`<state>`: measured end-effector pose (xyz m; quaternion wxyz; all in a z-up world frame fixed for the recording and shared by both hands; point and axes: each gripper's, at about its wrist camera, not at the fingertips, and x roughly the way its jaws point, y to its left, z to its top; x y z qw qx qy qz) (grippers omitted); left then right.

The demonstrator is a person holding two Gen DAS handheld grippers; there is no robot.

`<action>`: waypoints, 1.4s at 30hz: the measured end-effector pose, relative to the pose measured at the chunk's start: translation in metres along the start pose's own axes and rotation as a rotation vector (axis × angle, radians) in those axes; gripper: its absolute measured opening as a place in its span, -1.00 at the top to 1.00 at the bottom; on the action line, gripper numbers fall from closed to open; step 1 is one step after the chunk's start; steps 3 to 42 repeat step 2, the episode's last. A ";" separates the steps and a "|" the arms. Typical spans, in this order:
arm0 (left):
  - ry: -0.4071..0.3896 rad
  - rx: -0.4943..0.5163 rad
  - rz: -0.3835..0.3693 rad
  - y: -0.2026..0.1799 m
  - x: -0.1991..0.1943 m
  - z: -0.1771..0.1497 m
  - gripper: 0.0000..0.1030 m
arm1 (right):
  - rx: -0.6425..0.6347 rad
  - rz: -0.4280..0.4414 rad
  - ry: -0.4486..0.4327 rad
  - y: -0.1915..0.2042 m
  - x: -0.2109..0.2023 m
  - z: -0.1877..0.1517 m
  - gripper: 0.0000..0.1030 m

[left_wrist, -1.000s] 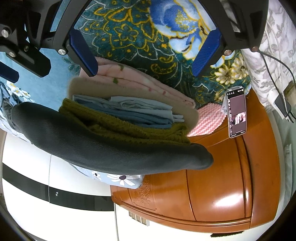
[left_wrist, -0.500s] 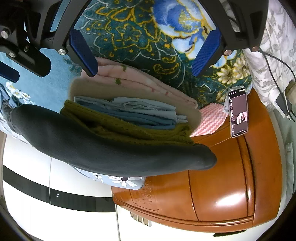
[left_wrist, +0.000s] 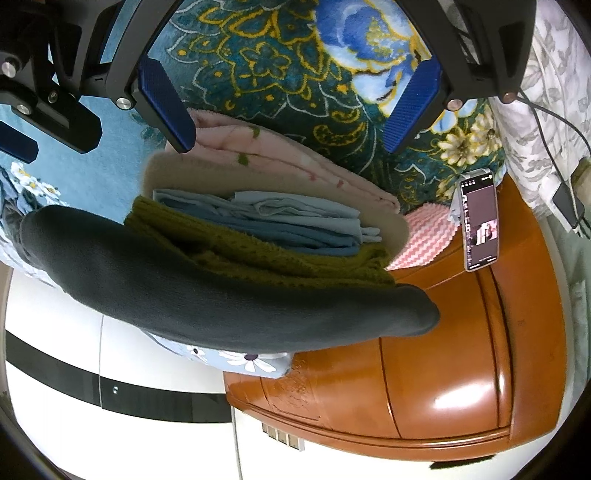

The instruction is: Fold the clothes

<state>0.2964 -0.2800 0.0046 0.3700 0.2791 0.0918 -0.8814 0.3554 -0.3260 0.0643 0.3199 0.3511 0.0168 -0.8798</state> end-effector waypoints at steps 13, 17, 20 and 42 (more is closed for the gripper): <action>-0.003 -0.003 0.000 0.001 0.000 0.000 -1.00 | -0.003 -0.001 -0.004 0.001 -0.001 0.001 -1.00; -0.003 -0.003 0.000 0.001 0.000 0.000 -1.00 | -0.003 -0.001 -0.004 0.001 -0.001 0.001 -1.00; -0.003 -0.003 0.000 0.001 0.000 0.000 -1.00 | -0.003 -0.001 -0.004 0.001 -0.001 0.001 -1.00; -0.003 -0.003 0.000 0.001 0.000 0.000 -1.00 | -0.003 -0.001 -0.004 0.001 -0.001 0.001 -1.00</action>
